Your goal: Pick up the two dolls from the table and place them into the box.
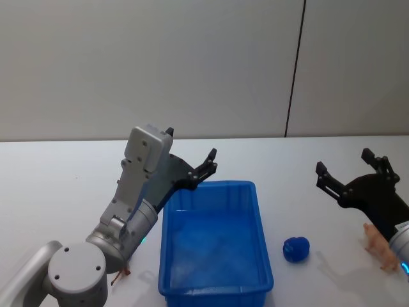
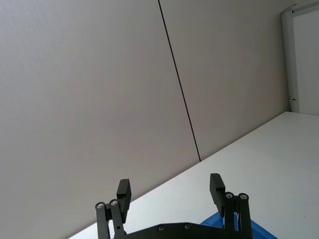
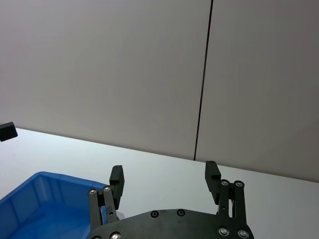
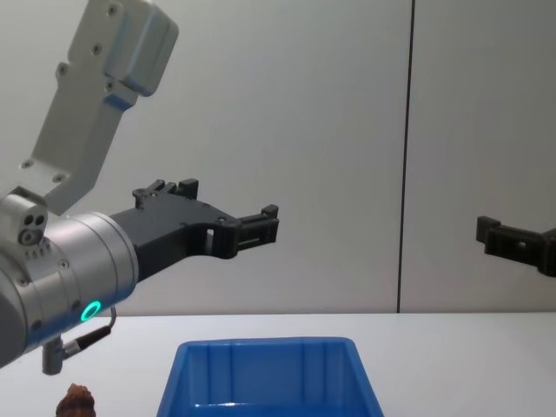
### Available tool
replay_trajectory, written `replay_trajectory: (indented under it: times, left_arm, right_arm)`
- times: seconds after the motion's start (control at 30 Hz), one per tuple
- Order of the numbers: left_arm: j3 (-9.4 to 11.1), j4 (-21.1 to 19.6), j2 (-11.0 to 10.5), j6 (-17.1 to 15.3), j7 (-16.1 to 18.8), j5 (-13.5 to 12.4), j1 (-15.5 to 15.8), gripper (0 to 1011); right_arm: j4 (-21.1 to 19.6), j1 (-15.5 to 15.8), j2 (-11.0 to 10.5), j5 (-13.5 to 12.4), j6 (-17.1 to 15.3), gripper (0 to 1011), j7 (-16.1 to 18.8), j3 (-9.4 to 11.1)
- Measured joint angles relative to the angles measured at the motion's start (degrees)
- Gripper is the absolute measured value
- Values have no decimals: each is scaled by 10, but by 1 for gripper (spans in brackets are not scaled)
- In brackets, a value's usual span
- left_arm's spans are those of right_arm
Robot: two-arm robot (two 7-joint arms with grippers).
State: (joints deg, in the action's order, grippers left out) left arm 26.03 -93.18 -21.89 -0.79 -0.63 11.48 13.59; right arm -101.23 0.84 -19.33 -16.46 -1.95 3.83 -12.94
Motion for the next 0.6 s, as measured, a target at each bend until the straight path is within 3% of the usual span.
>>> replay_trajectory:
  times: [0.6]
  left_arm:
    - [0, 0, 0, 0, 0, 0, 0, 1001]
  right_arm:
    - [0, 0, 0, 0, 0, 1001, 0, 0]
